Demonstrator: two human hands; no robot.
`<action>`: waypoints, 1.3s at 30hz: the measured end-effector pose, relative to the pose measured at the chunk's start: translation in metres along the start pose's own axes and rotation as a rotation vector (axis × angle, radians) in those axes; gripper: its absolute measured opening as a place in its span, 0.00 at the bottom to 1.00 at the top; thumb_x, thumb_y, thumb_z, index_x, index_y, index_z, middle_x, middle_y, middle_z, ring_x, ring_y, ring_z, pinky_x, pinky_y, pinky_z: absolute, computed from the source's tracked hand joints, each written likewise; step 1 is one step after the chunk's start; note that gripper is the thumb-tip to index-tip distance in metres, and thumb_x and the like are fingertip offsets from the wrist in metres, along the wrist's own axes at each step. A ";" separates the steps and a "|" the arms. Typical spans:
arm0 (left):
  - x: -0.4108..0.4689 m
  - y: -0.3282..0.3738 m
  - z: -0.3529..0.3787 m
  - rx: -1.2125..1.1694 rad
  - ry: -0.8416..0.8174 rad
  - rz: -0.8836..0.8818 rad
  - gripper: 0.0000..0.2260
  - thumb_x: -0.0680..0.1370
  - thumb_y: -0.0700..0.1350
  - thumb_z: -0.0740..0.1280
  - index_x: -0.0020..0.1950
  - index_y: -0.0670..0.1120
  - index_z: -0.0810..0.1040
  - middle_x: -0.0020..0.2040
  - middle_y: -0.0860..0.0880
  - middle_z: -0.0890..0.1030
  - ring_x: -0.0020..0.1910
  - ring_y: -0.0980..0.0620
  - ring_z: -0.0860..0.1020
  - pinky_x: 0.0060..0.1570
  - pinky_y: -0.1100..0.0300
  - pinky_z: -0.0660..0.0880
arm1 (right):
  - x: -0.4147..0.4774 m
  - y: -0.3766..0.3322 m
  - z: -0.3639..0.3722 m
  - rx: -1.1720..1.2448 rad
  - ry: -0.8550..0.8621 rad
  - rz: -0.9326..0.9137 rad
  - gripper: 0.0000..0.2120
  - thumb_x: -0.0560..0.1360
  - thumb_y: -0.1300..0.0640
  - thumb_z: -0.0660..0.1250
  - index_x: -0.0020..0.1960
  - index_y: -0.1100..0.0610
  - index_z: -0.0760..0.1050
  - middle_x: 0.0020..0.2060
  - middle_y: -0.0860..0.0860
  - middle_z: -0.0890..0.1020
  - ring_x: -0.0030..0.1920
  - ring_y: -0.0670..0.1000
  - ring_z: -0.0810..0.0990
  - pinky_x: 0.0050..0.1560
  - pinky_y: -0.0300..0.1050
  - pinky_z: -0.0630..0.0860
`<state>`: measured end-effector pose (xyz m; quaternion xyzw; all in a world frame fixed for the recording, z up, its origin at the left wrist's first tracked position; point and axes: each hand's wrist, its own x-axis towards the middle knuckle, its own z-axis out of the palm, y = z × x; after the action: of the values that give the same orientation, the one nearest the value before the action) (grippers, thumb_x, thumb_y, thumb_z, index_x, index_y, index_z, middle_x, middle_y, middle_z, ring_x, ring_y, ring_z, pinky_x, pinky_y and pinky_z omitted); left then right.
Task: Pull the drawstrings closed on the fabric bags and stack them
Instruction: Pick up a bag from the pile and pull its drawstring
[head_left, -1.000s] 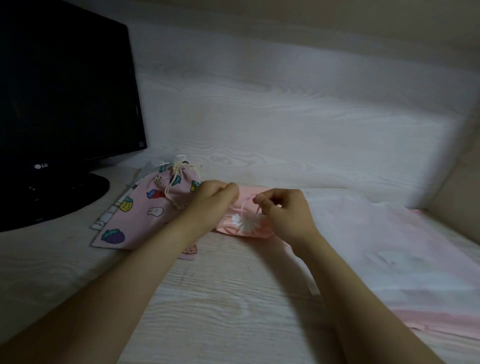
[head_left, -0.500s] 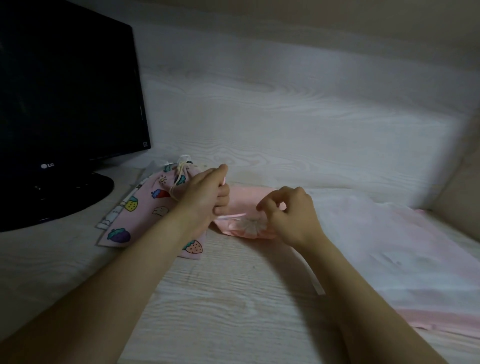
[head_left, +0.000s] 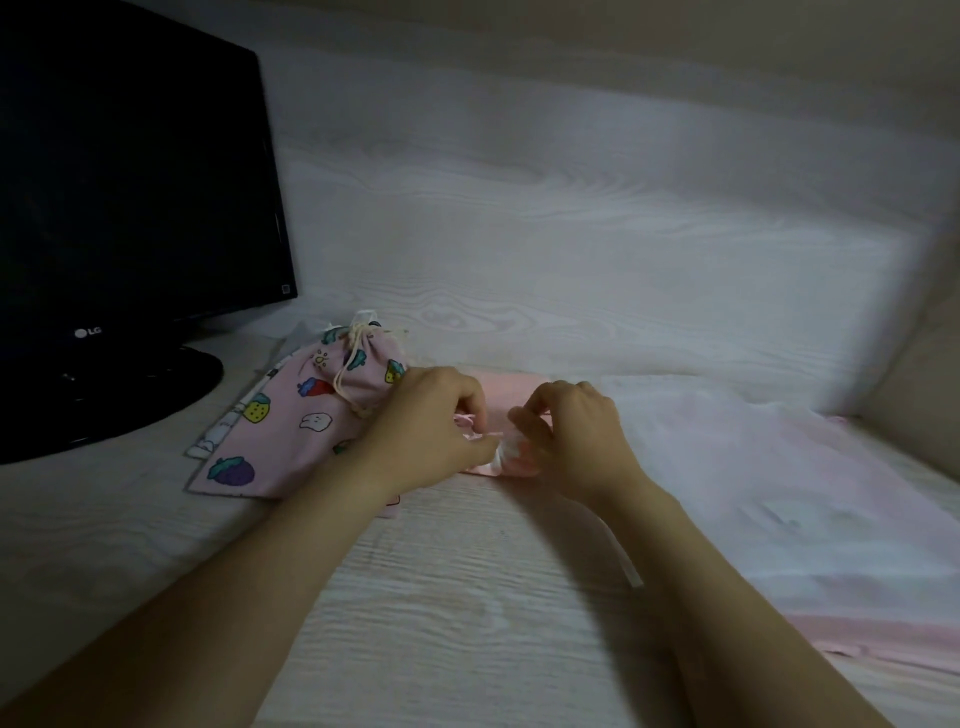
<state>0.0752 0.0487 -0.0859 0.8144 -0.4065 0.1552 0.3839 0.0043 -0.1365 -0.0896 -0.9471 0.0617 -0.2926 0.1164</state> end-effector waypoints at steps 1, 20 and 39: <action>0.000 -0.002 0.000 0.017 -0.006 0.007 0.07 0.68 0.50 0.79 0.37 0.52 0.83 0.37 0.57 0.83 0.40 0.60 0.80 0.44 0.53 0.80 | 0.000 0.000 0.000 0.015 -0.002 -0.005 0.11 0.81 0.48 0.67 0.47 0.55 0.80 0.46 0.54 0.85 0.50 0.60 0.79 0.51 0.54 0.74; -0.006 -0.007 0.003 0.233 -0.219 -0.017 0.11 0.85 0.56 0.60 0.47 0.54 0.77 0.48 0.55 0.75 0.46 0.51 0.77 0.45 0.51 0.76 | -0.005 -0.008 -0.015 0.318 -0.079 0.193 0.14 0.77 0.56 0.70 0.33 0.55 0.84 0.27 0.49 0.84 0.28 0.46 0.82 0.40 0.46 0.82; 0.000 -0.007 0.012 -0.062 -0.045 -0.114 0.16 0.84 0.45 0.65 0.36 0.47 0.75 0.30 0.54 0.75 0.30 0.56 0.72 0.34 0.57 0.67 | -0.003 -0.006 -0.004 0.394 0.006 0.180 0.16 0.81 0.51 0.68 0.38 0.56 0.83 0.28 0.47 0.82 0.31 0.42 0.79 0.36 0.38 0.72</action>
<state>0.0799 0.0423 -0.0970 0.8272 -0.3728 0.1021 0.4077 -0.0002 -0.1309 -0.0862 -0.8959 0.0878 -0.2903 0.3246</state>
